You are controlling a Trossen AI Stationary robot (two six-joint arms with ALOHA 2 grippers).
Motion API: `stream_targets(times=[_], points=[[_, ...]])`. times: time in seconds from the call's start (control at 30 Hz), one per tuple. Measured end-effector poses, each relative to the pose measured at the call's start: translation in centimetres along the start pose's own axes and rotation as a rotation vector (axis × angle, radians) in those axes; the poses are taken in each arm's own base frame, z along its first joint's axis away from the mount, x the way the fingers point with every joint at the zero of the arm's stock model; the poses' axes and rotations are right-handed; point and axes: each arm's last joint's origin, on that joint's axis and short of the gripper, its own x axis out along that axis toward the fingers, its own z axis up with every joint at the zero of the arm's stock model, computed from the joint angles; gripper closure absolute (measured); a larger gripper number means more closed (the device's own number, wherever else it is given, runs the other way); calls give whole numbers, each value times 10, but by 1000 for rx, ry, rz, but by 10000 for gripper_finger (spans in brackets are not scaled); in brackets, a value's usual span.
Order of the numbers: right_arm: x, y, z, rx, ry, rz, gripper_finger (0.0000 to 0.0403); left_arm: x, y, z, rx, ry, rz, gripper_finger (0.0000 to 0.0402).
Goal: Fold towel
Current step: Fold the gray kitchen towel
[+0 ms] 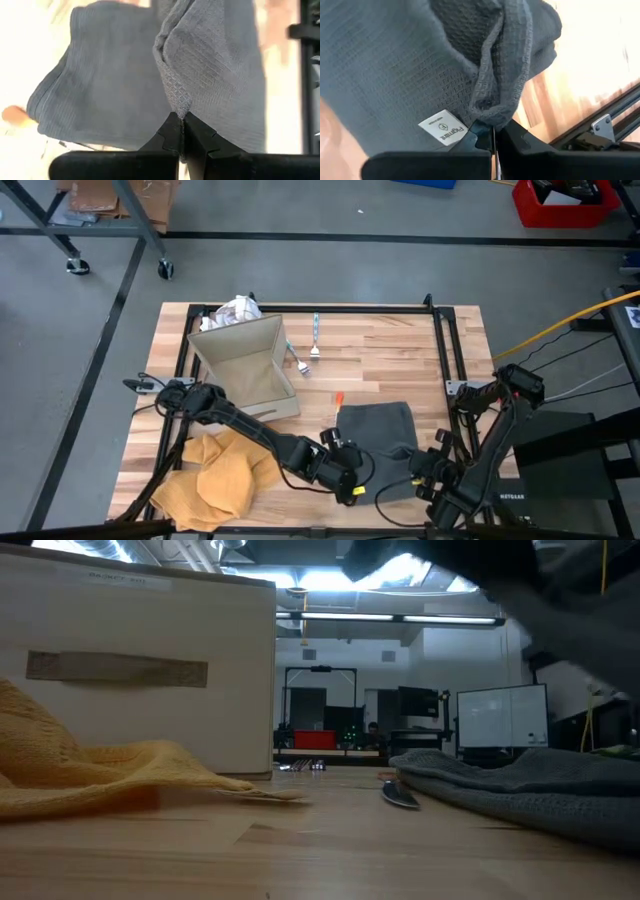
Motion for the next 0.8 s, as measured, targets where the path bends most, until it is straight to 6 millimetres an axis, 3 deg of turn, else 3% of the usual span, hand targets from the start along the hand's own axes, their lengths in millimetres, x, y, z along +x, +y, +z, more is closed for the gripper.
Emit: stream_targets(times=[0.43, 0.63, 0.8], points=[[38, -1, -12, -105, -10, -58, 368, 33, 24, -28, -22, 104, 100, 368], [50, -4, -15, -108, 48, -90, 358, 41, 30, -40, -21, 139, 127, 319], [53, -5, -14, -101, 61, -95, 313, 44, 30, -46, -67, 145, 134, 272]])
